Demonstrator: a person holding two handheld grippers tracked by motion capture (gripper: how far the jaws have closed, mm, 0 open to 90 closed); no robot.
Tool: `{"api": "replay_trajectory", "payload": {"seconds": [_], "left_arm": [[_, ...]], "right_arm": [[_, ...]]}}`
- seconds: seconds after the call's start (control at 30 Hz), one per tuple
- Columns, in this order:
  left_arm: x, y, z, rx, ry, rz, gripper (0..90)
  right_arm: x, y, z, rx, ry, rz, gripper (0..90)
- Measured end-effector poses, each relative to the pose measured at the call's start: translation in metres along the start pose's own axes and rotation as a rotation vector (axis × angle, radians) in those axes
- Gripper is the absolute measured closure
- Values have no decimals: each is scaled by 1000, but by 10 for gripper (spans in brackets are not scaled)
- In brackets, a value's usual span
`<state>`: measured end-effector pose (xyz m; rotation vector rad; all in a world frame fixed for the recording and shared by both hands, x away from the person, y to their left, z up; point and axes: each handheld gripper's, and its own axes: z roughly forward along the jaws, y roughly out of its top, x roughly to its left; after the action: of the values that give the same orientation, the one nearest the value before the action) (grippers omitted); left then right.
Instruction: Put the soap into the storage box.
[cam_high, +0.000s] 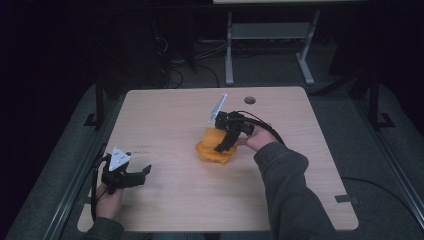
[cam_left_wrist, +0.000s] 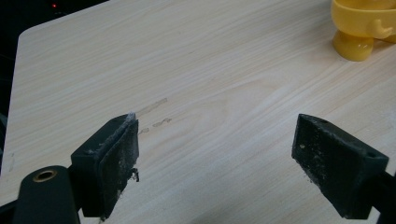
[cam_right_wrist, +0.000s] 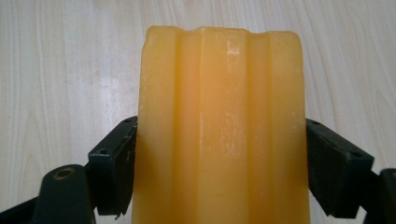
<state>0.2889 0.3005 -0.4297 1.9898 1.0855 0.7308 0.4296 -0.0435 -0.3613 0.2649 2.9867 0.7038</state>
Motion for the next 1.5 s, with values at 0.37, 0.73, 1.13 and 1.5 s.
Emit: {"api": "replay_trajectory", "payload": {"seconds": [0.37,0.73,1.13,1.5], "left_arm": [[0,0,0,-3,-1,2,141],[0,0,0,-4,0,1,141],[0,0,0,-4,-1,0,141],[0,0,0,-1,-1,1,141]], "right_arm": [[0,2,8,5,16,0,204],[0,4,17,6,27,-3,204],[0,6,22,10,32,-6,204],[-1,9,27,12,32,-12,204]]}}
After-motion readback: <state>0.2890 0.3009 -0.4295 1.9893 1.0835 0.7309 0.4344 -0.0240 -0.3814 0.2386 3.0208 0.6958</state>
